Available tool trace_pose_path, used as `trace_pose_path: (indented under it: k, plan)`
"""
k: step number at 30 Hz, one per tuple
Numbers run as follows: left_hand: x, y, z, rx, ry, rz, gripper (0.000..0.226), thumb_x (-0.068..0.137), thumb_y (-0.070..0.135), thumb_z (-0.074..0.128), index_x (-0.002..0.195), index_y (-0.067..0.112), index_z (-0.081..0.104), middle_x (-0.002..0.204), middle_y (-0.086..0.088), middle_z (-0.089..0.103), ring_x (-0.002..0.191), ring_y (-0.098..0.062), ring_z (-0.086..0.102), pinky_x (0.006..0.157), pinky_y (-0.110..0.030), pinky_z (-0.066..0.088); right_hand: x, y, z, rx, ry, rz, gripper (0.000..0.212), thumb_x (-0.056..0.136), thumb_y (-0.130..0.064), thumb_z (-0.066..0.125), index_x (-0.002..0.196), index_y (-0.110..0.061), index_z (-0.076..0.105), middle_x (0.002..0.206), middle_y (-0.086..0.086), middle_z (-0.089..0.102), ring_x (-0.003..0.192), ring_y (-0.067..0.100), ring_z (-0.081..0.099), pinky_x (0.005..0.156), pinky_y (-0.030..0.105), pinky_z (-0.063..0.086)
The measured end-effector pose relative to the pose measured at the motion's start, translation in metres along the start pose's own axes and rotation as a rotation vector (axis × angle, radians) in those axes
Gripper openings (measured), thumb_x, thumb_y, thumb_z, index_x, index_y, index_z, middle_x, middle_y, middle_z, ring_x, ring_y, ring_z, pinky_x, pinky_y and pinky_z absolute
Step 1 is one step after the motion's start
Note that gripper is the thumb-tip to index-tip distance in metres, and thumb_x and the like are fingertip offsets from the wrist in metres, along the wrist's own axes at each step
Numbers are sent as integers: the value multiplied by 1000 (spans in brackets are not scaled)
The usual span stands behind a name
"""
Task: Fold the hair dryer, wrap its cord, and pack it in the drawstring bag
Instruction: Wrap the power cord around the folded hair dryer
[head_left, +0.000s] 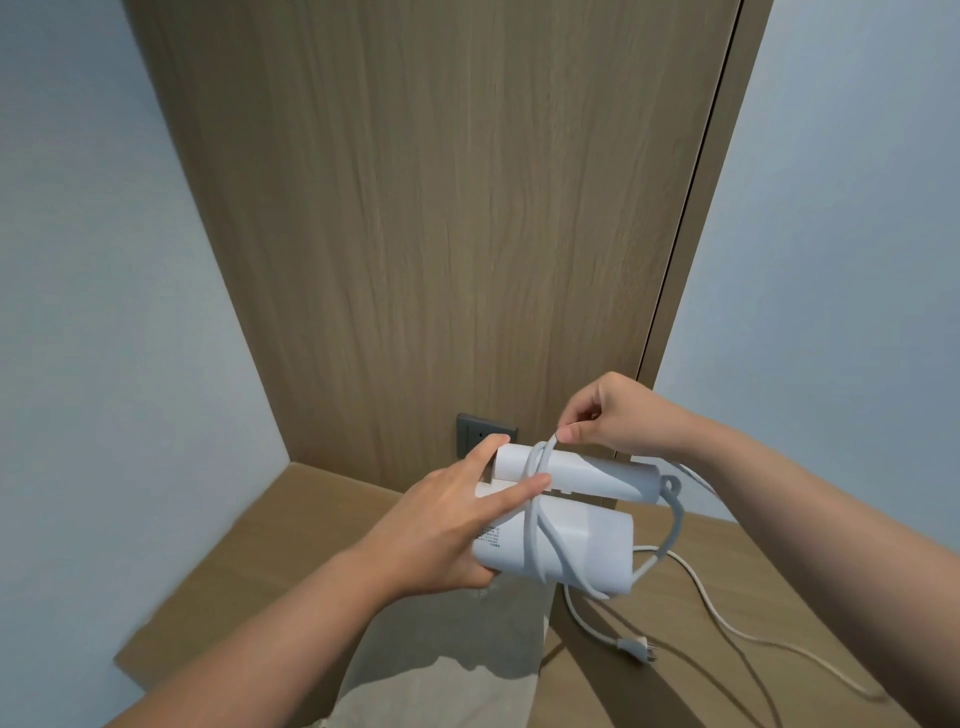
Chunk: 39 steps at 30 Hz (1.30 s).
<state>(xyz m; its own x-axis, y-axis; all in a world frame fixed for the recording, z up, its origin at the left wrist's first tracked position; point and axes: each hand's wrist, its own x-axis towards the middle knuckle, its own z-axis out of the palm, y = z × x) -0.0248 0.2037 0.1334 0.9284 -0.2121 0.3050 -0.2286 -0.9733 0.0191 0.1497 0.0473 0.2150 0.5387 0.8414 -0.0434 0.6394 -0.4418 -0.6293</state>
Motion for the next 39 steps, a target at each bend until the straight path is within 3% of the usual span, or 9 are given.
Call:
trace_pose_path:
  k: [4,6,10,15,20,29,31,34,39]
  plan:
    - [-2,-3,-1,18,28,3,101,65,43,75,147,39,18,148,-14,23,100,-23,54,76,-30,51,-3,10,-2,188,-118,89,16,89,-21,62,84,-14,76,75,5,69,65,15,59,58,23,47]
    - [-3,-2,-2,17,36,15,100,64,44,76,147,37,21,146,-14,25,97,-21,54,74,-28,51,-3,13,-4,292,-243,162,21,93,-24,56,100,-15,74,95,8,73,84,23,68,71,29,55]
    - [-2,2,-3,38,43,62,103,61,43,80,146,32,22,145,-15,25,95,-21,55,71,-26,52,-6,11,1,338,-452,246,33,98,-34,43,112,-17,68,105,7,71,93,21,68,77,31,56]
    - [2,8,2,61,80,52,119,53,40,87,146,32,13,146,-17,20,100,-28,61,72,-31,55,-6,7,9,381,-294,230,31,95,-32,51,83,-17,75,87,8,74,83,25,69,84,42,54]
    - [5,4,1,77,122,81,120,56,31,86,146,33,7,150,-22,15,100,-32,61,71,-36,54,-7,-1,8,436,-239,191,28,94,-26,53,89,-8,74,87,13,73,78,26,67,71,33,55]
    - [12,2,4,121,201,-3,122,54,25,85,147,30,7,147,-32,15,93,-31,59,67,-35,50,-5,-1,7,511,-142,187,28,92,-24,57,96,-3,74,84,12,74,76,25,67,71,32,54]
    - [12,2,5,117,214,-14,120,54,25,85,146,29,8,141,-34,28,91,-32,59,67,-37,52,-5,-3,8,503,-122,179,27,92,-23,57,97,-2,74,89,16,73,79,26,67,74,34,54]
    - [11,0,7,112,213,29,117,57,23,83,147,25,9,103,-20,57,78,-28,54,59,-35,49,-7,-4,11,497,-114,176,27,93,-22,56,97,-2,74,93,18,73,79,25,67,72,32,54]
    - [7,-6,6,149,200,71,115,56,29,83,146,19,12,81,-9,52,68,-22,47,57,-32,39,-8,-4,12,527,-143,211,27,91,-21,59,92,0,75,88,18,73,75,27,68,66,29,54]
